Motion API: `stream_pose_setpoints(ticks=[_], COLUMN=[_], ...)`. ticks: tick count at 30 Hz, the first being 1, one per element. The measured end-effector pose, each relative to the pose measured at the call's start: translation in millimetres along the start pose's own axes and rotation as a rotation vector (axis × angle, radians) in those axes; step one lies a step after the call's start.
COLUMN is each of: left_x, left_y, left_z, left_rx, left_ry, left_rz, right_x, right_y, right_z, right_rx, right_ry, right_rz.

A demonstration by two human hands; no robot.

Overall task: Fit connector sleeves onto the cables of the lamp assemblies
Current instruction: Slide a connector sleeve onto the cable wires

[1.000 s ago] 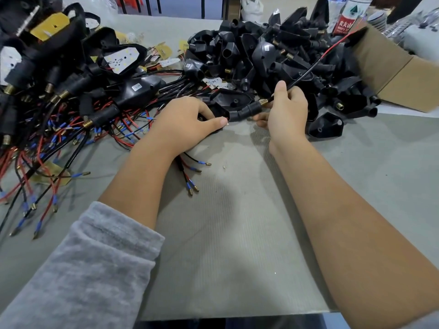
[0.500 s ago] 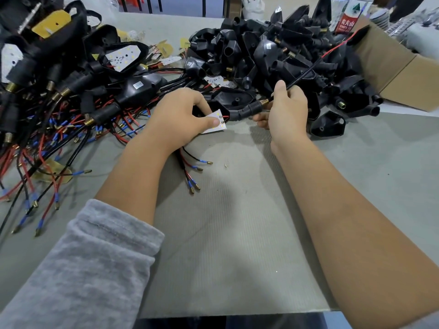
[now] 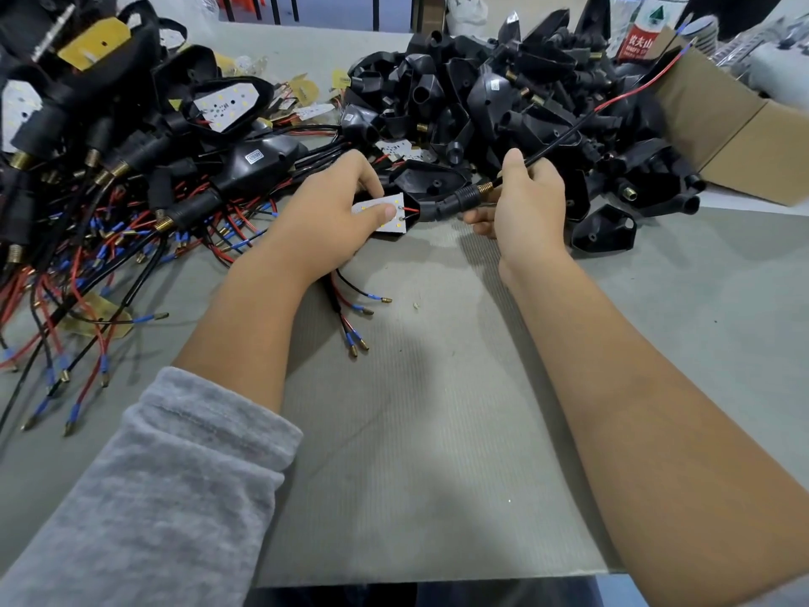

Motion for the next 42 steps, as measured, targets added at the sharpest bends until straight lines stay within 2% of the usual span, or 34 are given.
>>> stream_pose_setpoints(ticks=[7, 12, 16, 21, 24, 30, 38, 42], left_x=[-3, -3, -16, -12, -9, -2, 14, 11], left_y=[2, 1, -1, 0, 0, -1, 1, 3], left_z=[-8, 1, 4, 5, 4, 12, 26, 15], left_rx=[-0.028, 0.014, -0.02, -0.034, -0.034, 0.029, 0.054, -0.054], left_ry=[-0.039, 0.008, -0.281, -0.575, -0.692, -0.725, -0.798, -0.948], left_rz=[0.094, 0.117, 0.26, 0.291, 0.305, 0.265, 0.095, 0.142], right_x=[0, 13, 26, 45, 46, 47, 37, 39], right_y=[-1, -5, -9, -22, -25, -26, -15, -19], right_z=[-2, -4, -3, 0, -2, -3, 3, 0], right_rx=[0.021, -0.008, 0.094, 0.132, 0.14, 0.114, 0.1, 0.083], right_ry=[0.045, 0.112, 0.473, 0.396, 0.425, 0.471, 0.436, 0.475], right_rz=[-0.033, -0.188, -0.278, -0.444, -0.486, -0.466, -0.239, -0.32])
Point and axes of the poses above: each hand's wrist, its own y-axis towards the middle knuckle, its own x-axis out of the palm, z = x × y, the point moved 7 cm from there along y, towards the middle knuckle, and after that the axes turned 4 degrees about -z, right-handed, at the moved point
